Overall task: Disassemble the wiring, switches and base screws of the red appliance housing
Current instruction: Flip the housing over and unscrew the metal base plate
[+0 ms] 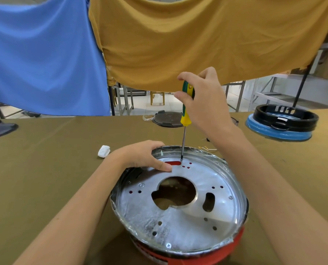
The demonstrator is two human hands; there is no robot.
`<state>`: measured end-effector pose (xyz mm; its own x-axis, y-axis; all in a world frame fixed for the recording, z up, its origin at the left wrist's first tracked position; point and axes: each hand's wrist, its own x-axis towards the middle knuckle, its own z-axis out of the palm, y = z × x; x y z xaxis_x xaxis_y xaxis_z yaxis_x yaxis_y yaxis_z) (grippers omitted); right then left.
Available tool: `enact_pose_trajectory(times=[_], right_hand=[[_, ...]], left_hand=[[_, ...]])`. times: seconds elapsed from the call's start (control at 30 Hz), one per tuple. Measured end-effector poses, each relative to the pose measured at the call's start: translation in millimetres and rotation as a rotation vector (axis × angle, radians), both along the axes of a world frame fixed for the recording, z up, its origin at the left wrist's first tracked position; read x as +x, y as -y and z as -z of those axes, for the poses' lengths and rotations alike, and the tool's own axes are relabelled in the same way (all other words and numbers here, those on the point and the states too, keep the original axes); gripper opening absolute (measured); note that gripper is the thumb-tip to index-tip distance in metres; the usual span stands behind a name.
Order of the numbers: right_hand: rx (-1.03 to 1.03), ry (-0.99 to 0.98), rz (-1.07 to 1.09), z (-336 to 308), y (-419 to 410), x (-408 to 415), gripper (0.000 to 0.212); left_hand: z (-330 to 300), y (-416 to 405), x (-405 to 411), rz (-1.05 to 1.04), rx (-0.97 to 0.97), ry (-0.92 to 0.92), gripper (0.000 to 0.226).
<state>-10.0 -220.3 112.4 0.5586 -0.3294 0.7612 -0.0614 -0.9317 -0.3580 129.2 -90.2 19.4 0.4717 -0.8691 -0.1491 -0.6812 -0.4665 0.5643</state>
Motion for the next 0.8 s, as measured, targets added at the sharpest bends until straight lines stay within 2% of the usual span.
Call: enact_pose_trajectory(times=[0.13, 0.23, 0.33, 0.43, 0.5, 0.63, 0.73, 0.8], right_hand=[[0.078, -0.023, -0.103, -3.8, 3.7, -3.4, 0.045], [0.141, -0.07, -0.189, -4.8, 6.6, -4.4, 0.035], [0.112, -0.057, -0.19, 0.2, 3.1, -3.3, 0.027], [0.05, -0.034, -0.131, 4.2, -0.9, -1.5, 0.038], [0.037, -0.01, -0.101, 3.2, -0.7, -1.3, 0.037], [0.052, -0.061, -0.122, 0.5, 1.9, -0.2, 0.042], [0.103, -0.061, -0.172, 1.2, 1.5, 0.3, 0.036], [0.068, -0.063, -0.16, 2.7, -0.1, 0.8, 0.03]], left_hand=[[-1.2, -0.2, -1.5, -0.012, -0.001, 0.009, 0.066], [-0.9, -0.9, -1.5, -0.011, -0.002, 0.001, 0.062], [-1.5, -0.1, -1.8, -0.004, 0.001, 0.013, 0.065], [-1.4, -0.4, -1.2, -0.002, 0.003, 0.015, 0.055], [-1.7, 0.0, -1.0, 0.003, -0.001, 0.004, 0.051], [0.2, -0.7, 0.2, -0.008, -0.004, 0.004, 0.075], [-0.1, -0.5, 0.4, -0.006, 0.0, -0.005, 0.069], [-0.7, -0.8, -0.5, -0.003, -0.001, -0.001, 0.066]])
